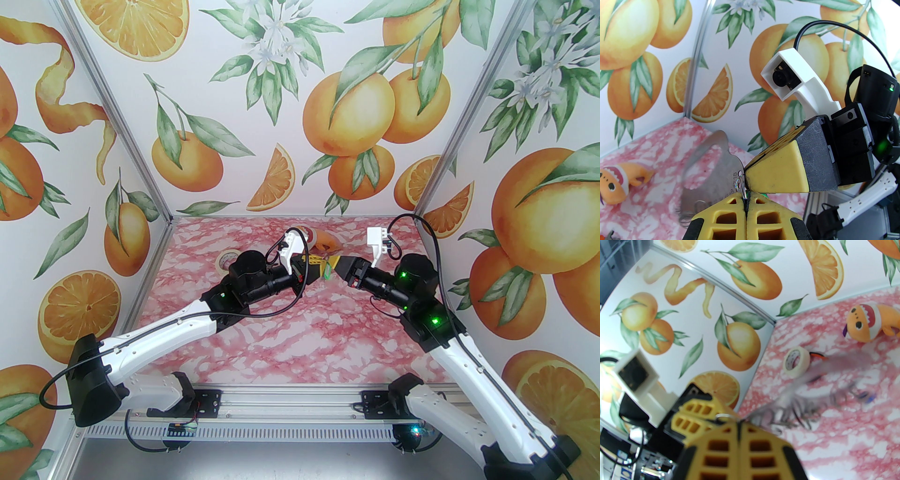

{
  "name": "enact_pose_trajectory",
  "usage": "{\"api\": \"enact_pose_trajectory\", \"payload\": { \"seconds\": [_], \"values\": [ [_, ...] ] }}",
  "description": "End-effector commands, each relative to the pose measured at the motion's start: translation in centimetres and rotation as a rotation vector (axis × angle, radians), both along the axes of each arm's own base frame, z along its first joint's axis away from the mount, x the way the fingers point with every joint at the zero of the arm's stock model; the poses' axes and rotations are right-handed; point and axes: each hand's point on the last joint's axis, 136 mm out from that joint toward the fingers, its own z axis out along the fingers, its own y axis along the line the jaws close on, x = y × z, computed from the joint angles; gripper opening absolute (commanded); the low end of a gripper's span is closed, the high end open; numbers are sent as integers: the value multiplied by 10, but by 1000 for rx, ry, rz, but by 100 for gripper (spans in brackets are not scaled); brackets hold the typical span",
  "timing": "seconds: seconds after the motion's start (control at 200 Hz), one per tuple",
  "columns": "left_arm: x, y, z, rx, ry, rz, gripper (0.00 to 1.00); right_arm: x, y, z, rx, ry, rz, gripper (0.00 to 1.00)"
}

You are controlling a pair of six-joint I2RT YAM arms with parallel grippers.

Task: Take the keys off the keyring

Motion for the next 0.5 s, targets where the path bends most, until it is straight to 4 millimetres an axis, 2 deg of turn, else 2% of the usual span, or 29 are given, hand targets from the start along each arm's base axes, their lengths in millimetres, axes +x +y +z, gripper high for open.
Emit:
{"api": "enact_pose_trajectory", "payload": {
  "seconds": [0.0, 0.175, 0.41, 0.495],
  "values": [
    [-14, 2, 31, -43, -78, -30, 0, -3, -3, -1, -24, -49, -2, 0],
    [-10, 7, 30, -43, -108, 5, 0, -9, -10, -7, -63, -109, -20, 0],
    [-19, 8, 30, -52, -209, -18, 0, -26, -22, 7, -102, -319, -44, 0],
    [-23, 7, 29, -47, -253, -32, 0, -34, -20, 13, -100, -395, -19, 0]
  ]
}}
